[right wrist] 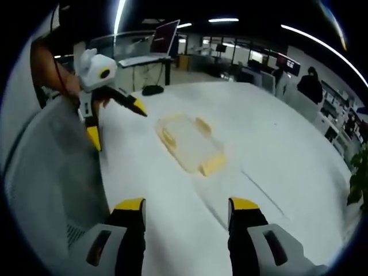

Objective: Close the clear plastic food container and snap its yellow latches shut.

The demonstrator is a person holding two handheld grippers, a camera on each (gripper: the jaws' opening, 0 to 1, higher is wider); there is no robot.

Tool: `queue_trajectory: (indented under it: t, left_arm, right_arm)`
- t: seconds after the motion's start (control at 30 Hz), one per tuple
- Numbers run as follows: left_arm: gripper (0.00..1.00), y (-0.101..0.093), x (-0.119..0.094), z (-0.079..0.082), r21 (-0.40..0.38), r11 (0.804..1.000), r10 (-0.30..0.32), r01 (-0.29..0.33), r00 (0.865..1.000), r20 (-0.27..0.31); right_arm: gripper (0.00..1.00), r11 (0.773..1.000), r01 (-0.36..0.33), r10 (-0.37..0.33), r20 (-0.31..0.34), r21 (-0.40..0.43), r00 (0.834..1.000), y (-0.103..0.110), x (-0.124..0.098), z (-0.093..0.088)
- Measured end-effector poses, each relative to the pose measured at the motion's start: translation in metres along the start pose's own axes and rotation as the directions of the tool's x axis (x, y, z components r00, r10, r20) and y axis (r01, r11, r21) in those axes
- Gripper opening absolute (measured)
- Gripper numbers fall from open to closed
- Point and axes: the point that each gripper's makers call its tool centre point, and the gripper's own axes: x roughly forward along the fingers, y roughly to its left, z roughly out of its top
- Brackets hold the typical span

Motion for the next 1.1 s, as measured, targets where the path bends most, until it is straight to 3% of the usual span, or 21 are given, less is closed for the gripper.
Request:
queue_trajectory:
  t: [1.1]
  left_arm:
    - [0.87,0.028,-0.001,-0.002,0.077,0.997,-0.006,0.011,0.998,-0.062]
  right_arm:
    - [0.55,0.996,-0.048,0.047,-0.018,-0.079,0.999,-0.009,0.021,0.017]
